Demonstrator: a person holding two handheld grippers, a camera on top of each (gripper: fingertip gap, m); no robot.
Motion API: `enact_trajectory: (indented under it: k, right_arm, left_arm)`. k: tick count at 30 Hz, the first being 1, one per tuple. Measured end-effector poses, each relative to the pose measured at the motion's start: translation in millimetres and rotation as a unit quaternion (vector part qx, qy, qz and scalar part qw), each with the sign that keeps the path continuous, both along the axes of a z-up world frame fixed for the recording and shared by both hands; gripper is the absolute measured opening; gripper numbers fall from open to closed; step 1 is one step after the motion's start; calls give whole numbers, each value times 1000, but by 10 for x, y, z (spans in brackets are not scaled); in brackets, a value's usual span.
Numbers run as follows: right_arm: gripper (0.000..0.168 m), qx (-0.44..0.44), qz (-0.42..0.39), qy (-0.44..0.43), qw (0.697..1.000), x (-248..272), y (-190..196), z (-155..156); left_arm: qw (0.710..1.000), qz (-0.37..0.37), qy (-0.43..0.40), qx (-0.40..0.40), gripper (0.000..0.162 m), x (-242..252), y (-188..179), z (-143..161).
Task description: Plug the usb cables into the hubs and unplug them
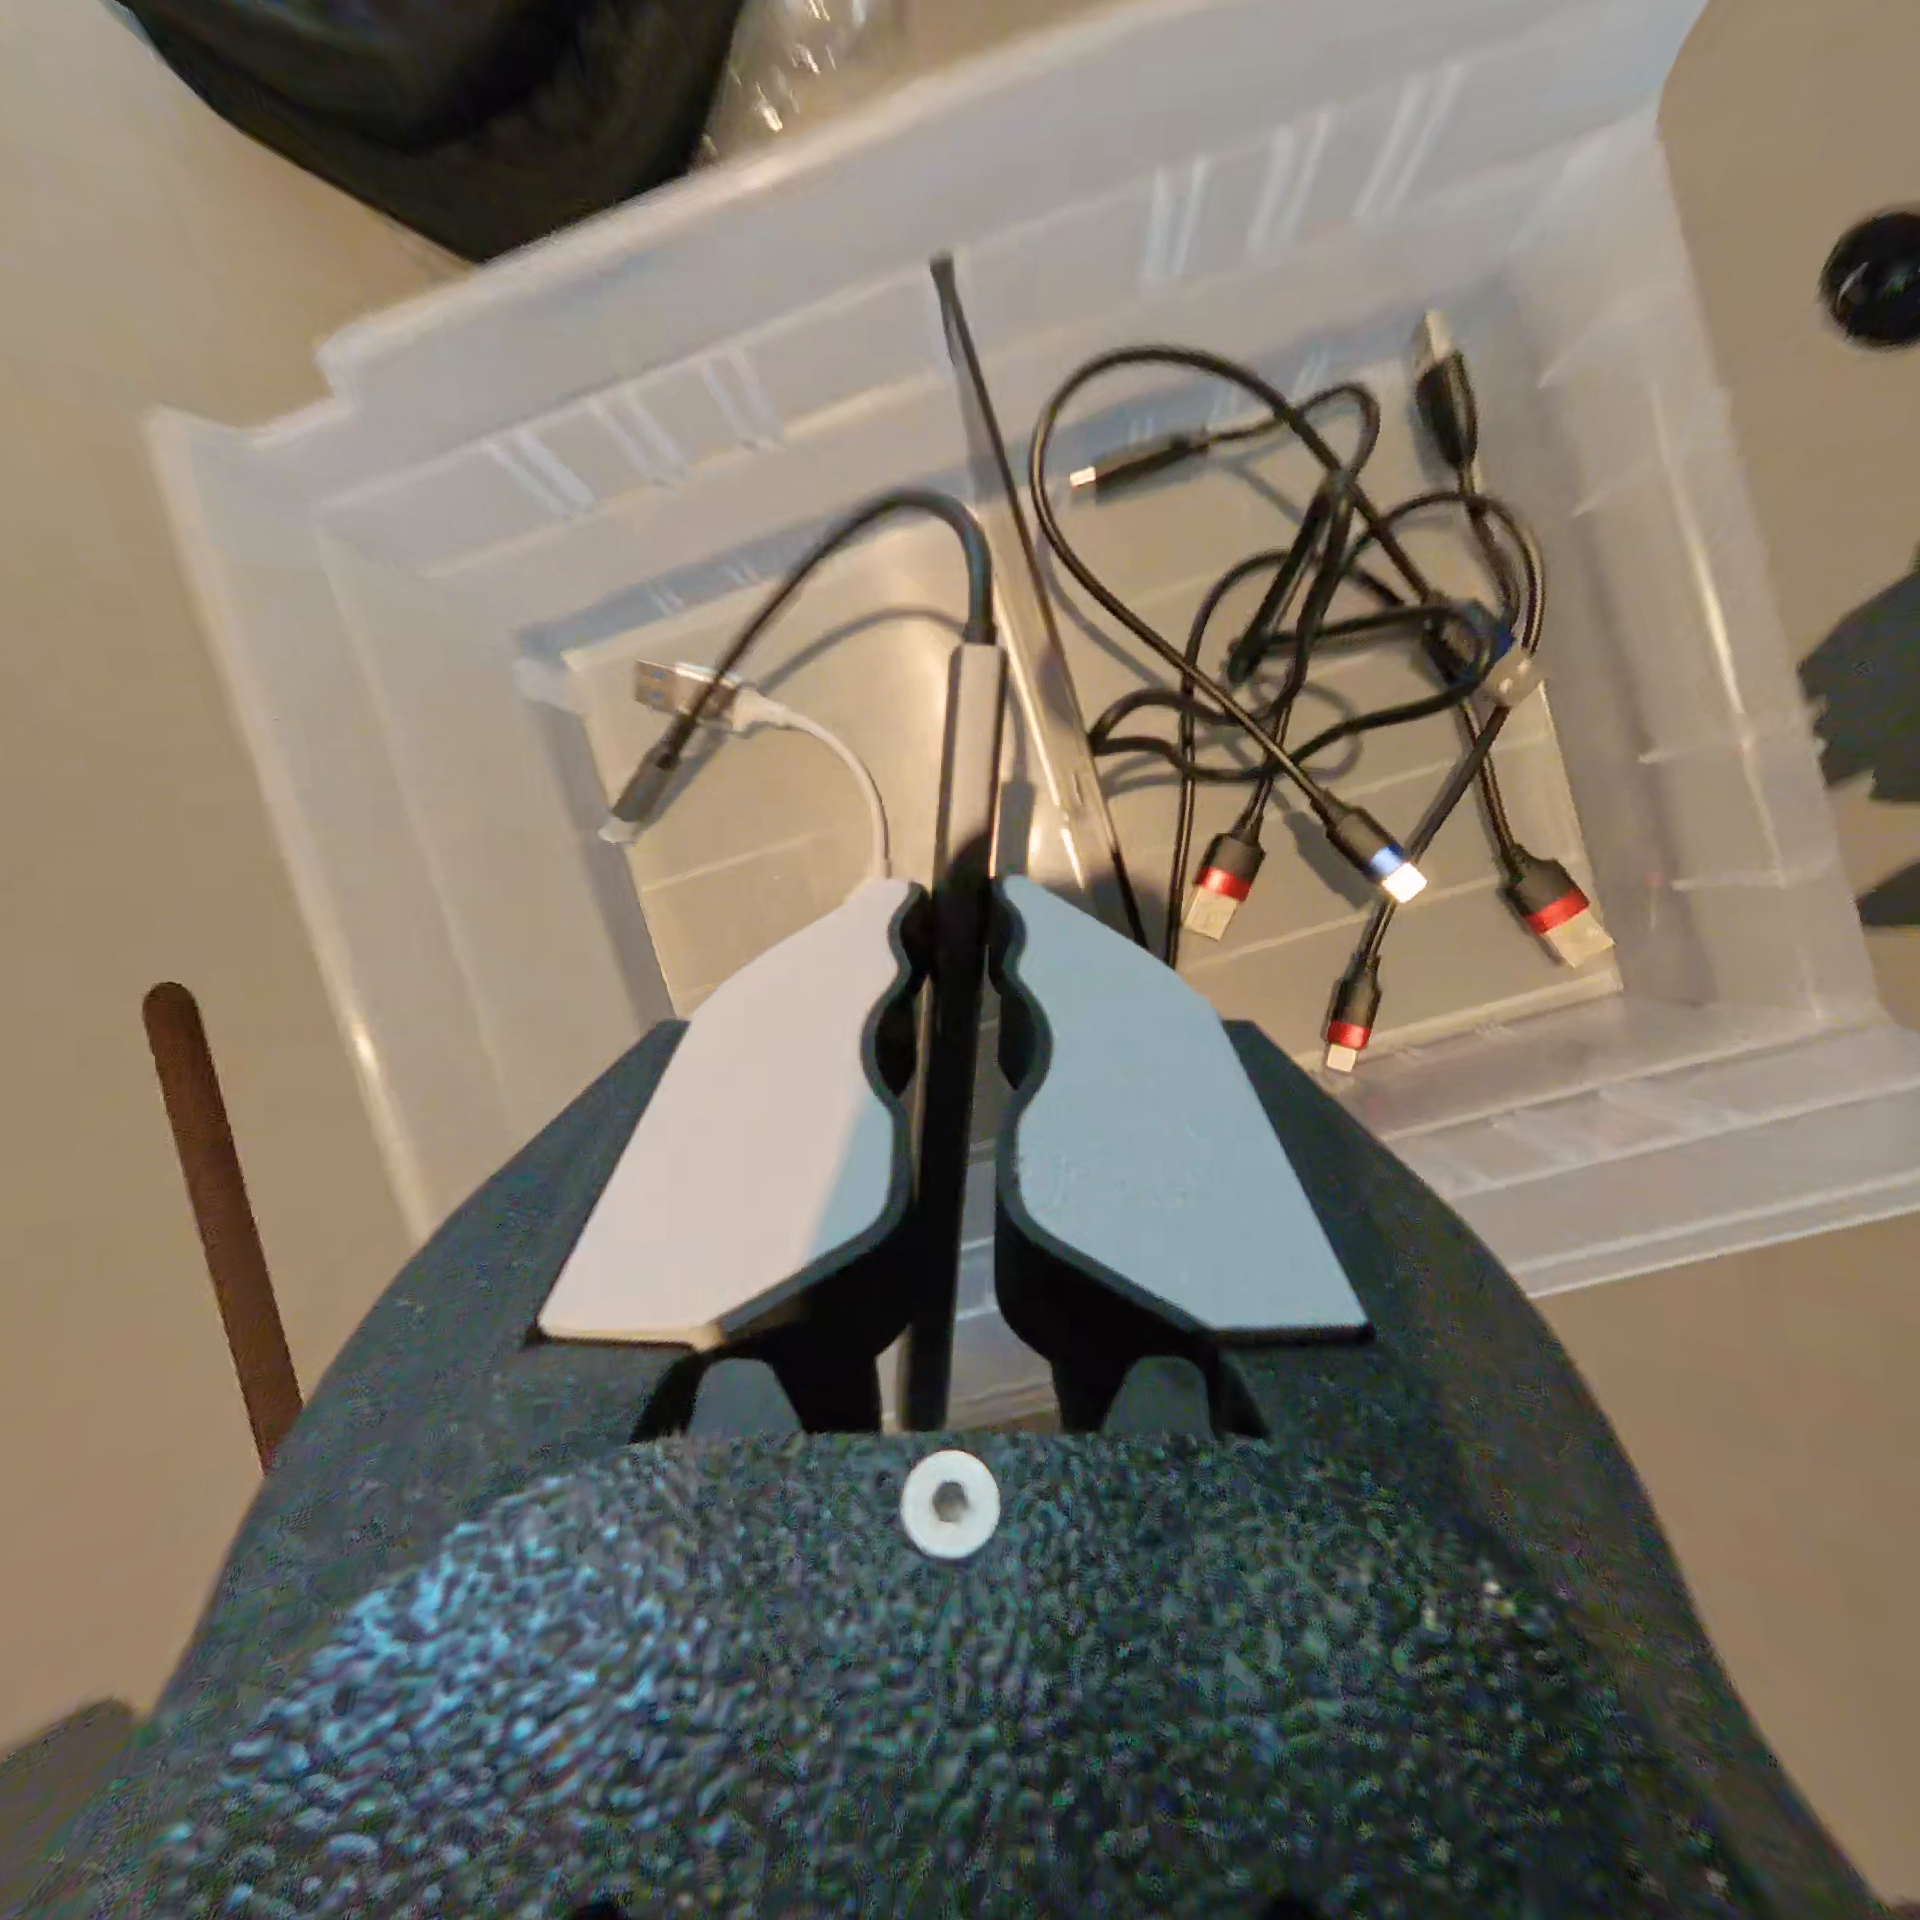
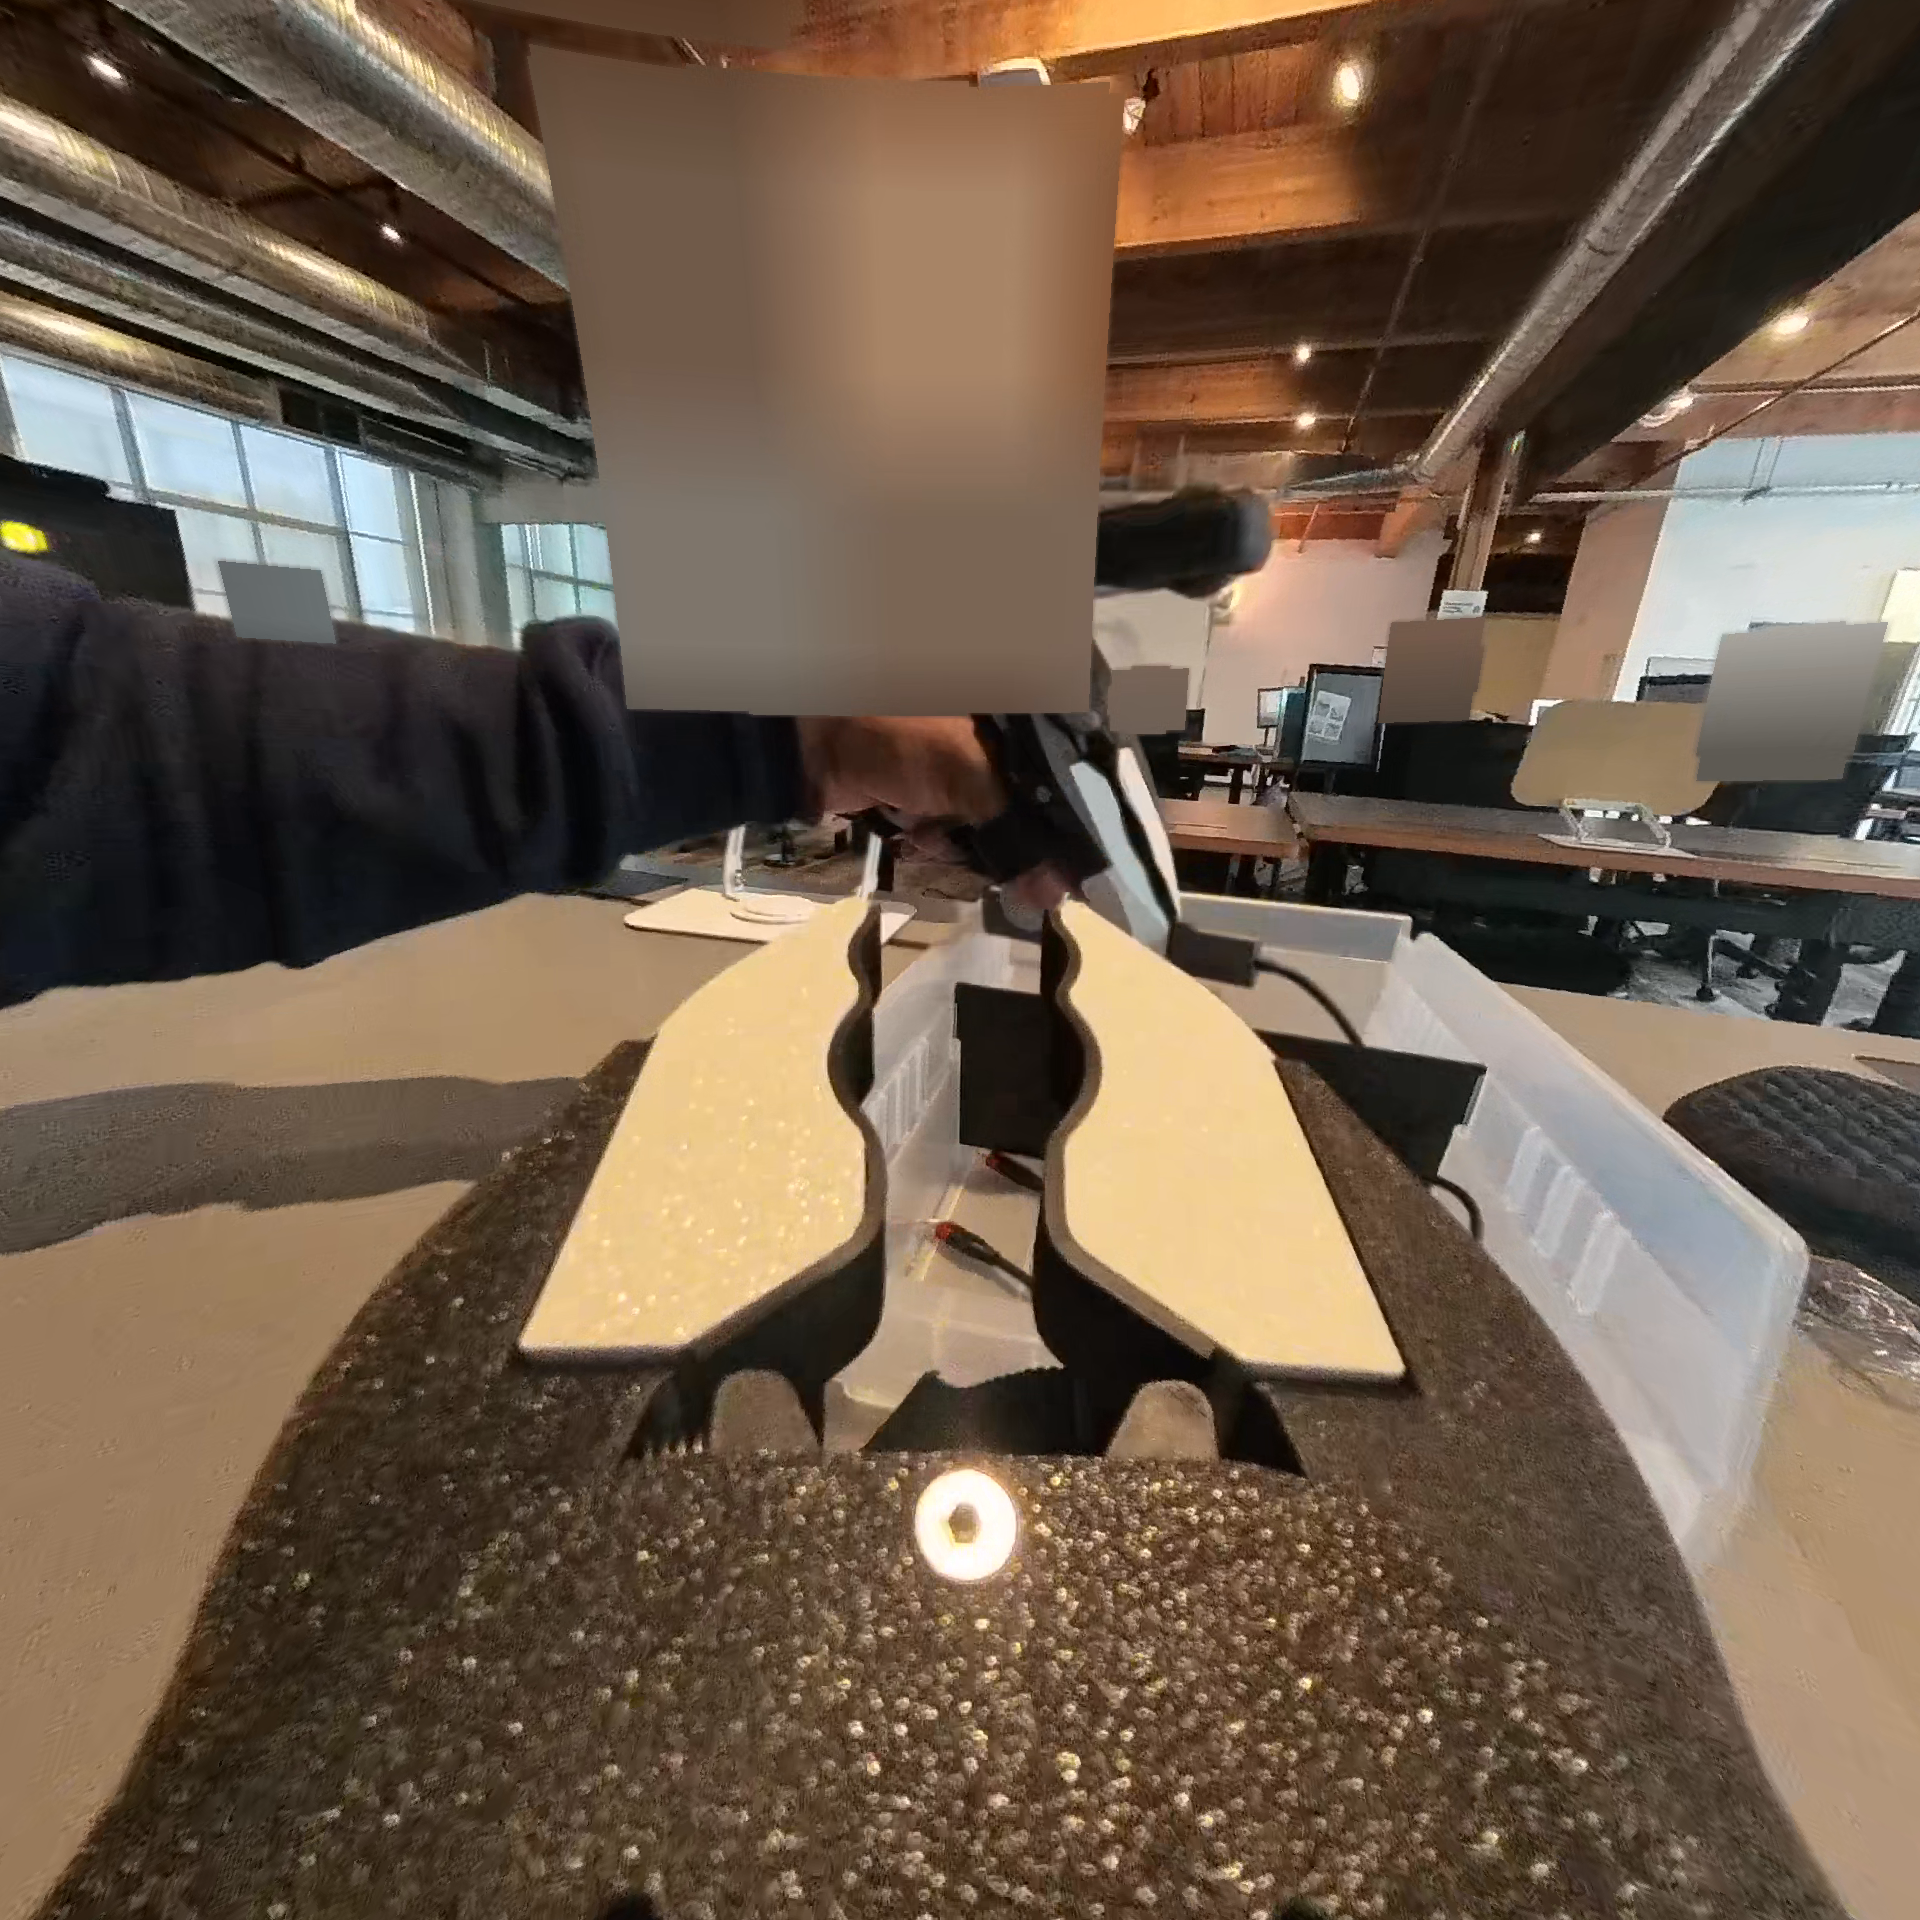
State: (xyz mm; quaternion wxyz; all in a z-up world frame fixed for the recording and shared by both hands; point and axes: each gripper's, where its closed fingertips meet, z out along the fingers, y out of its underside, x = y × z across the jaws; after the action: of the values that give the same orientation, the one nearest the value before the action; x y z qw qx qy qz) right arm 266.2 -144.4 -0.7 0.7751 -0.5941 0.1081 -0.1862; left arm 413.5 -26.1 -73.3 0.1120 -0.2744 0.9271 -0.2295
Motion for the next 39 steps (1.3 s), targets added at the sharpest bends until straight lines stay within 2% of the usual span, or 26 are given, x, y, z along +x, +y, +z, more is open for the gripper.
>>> enact_trajectory:
  k: [6, 12, 18, 22, 25, 28, 30, 33, 39]
  right_arm:
    - [29, -5, -2, -6, 1000, -31, -59, -14]
    - [29, -5, 0, 2, 1000, -31, -85, -45]
    - [29, -7, 8, 2, 1000, -67, -29, -43]
    - [29, -18, 16, -2, 1000, -121, 38, -49]
    - [29, -28, 21, -8, 999, -177, 86, -63]
    - [29, -34, 34, -11, 999, -250, 165, -70]
    - [29, -37, 53, -14, 998, -323, 263, -61]
    - [29, -45, 94, -23, 994, -493, 507, -15]
    - [32, -93, 212, -56, 971, -1033, 1356, 86]
  left_arm:
    - [997, -9, 42, 58, 11, -34, -8, -278]
    - [997, 19, 35, 69, 14, -9, 108, -252]
    - [998, 30, -2, -59, 19, -28, 38, 122]
    - [981, 31, -90, -170, 19, -129, 53, 578]
    - [950, 45, -185, -247, 21, -359, 248, 916]
    - [908, 68, -275, -309, 23, -730, 592, 1077]
    - [881, 95, -326, -329, 25, -1006, 896, 1037]
    - [848, 163, -391, -318, 30, -1404, 1465, 840]
    - [755, 304, -496, -302, 42, -2285, 2554, 594]
